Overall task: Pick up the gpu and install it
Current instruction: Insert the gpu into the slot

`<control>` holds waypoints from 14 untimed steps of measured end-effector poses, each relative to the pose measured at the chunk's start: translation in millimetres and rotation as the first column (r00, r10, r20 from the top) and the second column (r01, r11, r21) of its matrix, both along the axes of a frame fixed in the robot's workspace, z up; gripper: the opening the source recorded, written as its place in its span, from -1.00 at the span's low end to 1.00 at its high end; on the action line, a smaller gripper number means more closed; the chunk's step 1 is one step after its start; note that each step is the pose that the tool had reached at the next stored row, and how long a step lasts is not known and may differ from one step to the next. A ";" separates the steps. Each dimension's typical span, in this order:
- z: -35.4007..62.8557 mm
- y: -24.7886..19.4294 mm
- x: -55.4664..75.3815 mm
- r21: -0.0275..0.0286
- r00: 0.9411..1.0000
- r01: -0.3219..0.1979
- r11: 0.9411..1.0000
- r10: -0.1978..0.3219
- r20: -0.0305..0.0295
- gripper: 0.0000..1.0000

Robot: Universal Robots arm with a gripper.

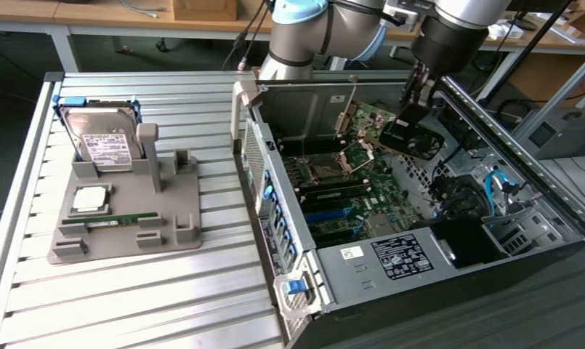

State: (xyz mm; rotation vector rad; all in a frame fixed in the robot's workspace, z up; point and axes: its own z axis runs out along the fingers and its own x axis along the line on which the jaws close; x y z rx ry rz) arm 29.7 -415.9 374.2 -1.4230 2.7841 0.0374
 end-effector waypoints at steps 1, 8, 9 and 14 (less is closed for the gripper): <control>0.0 0.0 0.0 0.000 1.000 -0.006 1.000 0.006 0.000 -0.47; 0.0 0.0 0.0 0.000 0.999 -0.040 0.999 0.040 0.000 -0.47; 0.0 0.0 0.0 0.000 0.999 -0.048 0.999 0.048 0.000 -0.47; 0.0 0.0 0.0 0.000 0.997 -0.079 0.997 0.079 0.000 -0.47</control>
